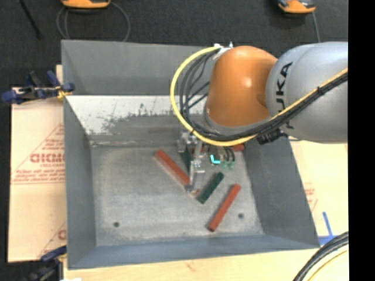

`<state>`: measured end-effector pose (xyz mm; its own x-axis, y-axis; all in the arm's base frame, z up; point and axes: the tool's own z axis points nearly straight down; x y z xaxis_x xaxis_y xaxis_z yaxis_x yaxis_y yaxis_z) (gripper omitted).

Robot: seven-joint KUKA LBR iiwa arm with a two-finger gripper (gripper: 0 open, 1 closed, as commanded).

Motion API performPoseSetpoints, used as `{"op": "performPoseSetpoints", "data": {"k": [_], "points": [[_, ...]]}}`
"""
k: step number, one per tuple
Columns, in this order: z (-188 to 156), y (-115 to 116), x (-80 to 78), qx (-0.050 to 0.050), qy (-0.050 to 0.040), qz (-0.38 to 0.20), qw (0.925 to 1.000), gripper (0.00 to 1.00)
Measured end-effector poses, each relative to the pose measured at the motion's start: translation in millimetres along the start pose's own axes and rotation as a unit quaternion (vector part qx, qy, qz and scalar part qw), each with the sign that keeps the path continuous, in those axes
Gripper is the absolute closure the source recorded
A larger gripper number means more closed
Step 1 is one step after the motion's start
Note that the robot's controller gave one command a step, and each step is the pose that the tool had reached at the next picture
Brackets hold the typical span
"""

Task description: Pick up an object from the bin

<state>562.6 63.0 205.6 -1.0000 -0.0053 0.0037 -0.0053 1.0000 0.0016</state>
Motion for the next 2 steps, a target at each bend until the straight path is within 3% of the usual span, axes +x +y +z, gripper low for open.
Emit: {"op": "performPoseSetpoints", "data": {"k": [1, 2], "points": [[118.3, -14.2, -38.5, 0.001, -0.0006, -0.008, 1.0, 0.0], [135.0, -53.2, -44.1, -0.001, -0.0019, 0.047, 0.9989, 0.0]]}}
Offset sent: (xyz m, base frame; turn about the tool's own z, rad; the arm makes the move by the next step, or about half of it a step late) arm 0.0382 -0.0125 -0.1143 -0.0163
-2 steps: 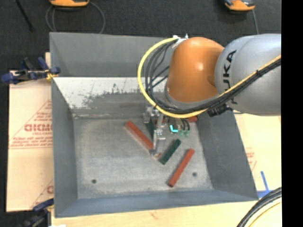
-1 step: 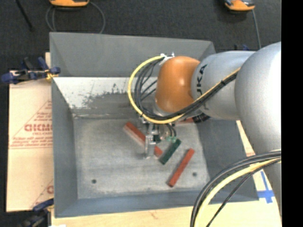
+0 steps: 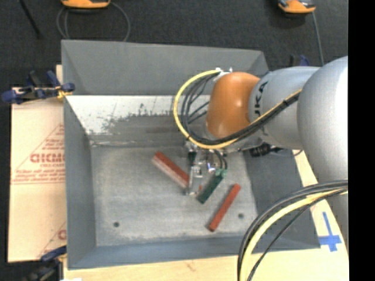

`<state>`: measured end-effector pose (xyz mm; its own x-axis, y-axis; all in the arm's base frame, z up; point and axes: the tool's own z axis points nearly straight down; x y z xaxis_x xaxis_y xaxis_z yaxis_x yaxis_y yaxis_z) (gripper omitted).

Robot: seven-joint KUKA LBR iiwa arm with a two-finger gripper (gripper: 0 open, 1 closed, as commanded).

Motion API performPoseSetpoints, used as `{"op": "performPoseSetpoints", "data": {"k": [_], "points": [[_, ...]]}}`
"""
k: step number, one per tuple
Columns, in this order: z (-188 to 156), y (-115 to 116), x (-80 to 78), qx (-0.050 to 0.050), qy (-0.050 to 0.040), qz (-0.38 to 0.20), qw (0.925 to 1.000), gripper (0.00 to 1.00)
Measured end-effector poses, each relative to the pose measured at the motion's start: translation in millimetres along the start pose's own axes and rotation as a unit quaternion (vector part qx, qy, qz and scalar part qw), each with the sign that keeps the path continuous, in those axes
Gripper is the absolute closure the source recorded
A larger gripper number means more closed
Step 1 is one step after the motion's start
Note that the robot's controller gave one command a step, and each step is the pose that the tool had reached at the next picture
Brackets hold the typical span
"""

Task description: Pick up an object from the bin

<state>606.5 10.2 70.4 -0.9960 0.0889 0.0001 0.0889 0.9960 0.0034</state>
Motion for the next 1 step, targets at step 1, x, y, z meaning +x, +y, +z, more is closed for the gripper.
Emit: {"op": "performPoseSetpoints", "data": {"k": [1], "points": [[-0.8, 0.0, -0.2, 0.0, -0.0005, 0.0, 1.0, 1.0]]}}
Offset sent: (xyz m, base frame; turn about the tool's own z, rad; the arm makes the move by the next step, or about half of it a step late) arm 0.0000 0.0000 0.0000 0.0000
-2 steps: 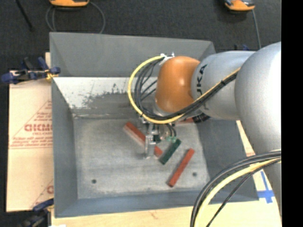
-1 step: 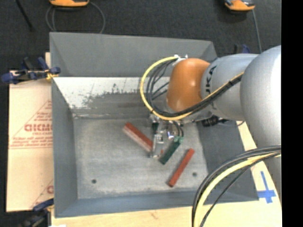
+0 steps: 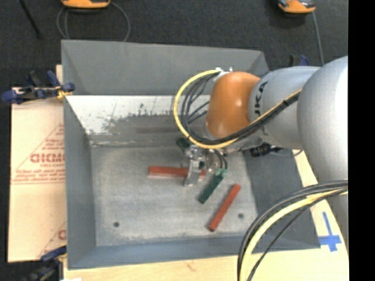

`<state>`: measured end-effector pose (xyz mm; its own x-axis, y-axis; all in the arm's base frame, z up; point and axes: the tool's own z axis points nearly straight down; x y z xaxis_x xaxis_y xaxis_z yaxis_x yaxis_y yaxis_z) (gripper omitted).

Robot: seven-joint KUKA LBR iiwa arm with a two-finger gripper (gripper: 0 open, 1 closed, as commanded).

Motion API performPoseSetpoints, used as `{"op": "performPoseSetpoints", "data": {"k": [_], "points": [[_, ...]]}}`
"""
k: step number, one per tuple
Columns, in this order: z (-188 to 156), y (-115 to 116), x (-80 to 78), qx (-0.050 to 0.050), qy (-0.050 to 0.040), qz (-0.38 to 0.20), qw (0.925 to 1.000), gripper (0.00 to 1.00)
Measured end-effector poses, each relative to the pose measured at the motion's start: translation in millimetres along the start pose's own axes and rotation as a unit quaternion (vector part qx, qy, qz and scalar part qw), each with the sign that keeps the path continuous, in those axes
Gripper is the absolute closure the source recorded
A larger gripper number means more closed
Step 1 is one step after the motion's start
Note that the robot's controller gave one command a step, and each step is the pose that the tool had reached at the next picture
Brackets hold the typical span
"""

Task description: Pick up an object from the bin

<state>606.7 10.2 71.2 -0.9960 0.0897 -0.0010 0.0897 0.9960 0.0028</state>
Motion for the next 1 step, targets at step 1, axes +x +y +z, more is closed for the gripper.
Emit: {"op": "performPoseSetpoints", "data": {"k": [1], "points": [[-164.0, 44.5, -10.6, 0.001, -0.0066, -0.051, 0.9987, 1.0]]}}
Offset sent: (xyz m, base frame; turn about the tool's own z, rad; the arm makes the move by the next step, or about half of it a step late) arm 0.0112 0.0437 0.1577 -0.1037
